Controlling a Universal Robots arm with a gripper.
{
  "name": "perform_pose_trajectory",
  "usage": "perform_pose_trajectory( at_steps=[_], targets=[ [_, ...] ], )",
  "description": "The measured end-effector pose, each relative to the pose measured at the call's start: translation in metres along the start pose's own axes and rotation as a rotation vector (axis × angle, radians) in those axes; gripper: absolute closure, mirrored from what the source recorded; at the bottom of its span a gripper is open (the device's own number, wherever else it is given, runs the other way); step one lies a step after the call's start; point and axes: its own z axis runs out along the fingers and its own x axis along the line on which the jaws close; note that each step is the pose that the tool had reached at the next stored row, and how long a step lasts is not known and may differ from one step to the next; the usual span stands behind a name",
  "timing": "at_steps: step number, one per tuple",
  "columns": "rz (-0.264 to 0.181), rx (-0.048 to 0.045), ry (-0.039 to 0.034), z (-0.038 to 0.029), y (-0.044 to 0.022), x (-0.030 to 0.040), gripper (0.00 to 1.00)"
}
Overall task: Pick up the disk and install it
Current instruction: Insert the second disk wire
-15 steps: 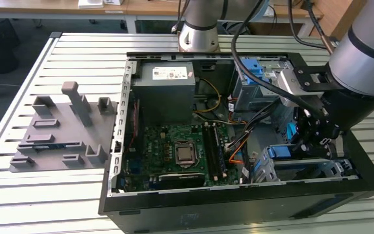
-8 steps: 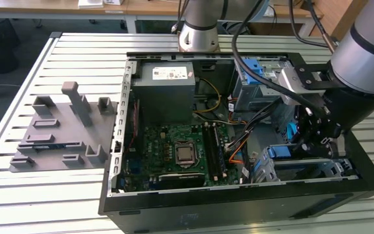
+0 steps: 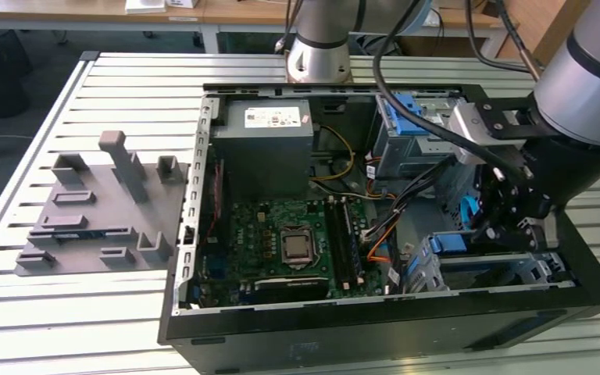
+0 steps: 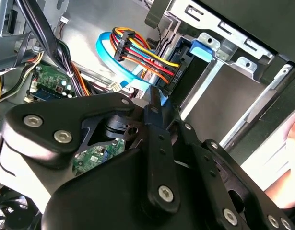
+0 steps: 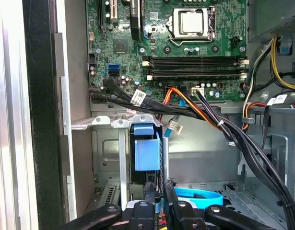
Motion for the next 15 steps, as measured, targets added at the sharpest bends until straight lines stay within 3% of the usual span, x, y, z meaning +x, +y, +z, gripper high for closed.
perform_pose_trajectory(
  at_steps=[15],
  targets=[
    [0.000, 0.0000, -0.0002, -0.0132, -0.0008, -0.0006, 0.78]
  ],
)
